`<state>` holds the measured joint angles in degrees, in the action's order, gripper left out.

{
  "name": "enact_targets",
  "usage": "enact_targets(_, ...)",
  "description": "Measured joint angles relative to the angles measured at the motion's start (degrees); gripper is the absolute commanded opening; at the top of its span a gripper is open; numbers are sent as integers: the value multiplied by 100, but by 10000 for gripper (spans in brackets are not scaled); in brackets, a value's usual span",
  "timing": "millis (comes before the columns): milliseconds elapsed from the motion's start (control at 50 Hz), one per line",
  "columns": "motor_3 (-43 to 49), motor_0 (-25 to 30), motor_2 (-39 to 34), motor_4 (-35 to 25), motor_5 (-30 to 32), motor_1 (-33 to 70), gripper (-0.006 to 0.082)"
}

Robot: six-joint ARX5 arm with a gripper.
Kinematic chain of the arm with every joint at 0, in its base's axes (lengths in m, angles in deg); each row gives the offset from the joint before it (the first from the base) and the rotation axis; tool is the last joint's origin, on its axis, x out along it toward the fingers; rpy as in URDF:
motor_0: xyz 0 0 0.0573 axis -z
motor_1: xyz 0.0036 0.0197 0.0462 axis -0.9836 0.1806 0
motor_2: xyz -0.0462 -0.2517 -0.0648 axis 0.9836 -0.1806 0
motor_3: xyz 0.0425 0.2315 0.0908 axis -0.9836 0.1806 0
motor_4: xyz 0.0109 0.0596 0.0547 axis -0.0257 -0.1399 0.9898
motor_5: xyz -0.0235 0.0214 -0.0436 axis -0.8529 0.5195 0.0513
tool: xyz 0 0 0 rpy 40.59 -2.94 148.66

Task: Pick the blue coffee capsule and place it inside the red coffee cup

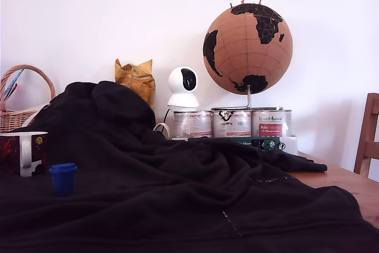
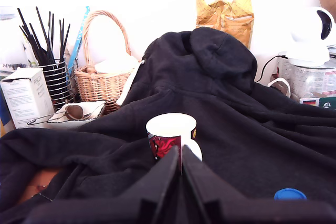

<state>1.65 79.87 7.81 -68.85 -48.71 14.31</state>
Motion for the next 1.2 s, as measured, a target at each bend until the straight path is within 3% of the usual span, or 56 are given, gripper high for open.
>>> enact_targets(220,1130,85,149,-402,-79,-28,-23)
enact_targets(380,1110,85,149,-431,-122,-28,-23)
enact_targets(460,1069,85,149,-566,-483,-28,-23)
enact_targets(640,271,85,149,-1073,-1453,-28,-23)
enact_targets(860,-719,122,149,-1823,-2109,17,-23)
enact_targets(980,-752,304,149,-1869,-2120,527,-23)
enact_targets(1200,-1554,715,149,-1853,-1493,2044,-23)
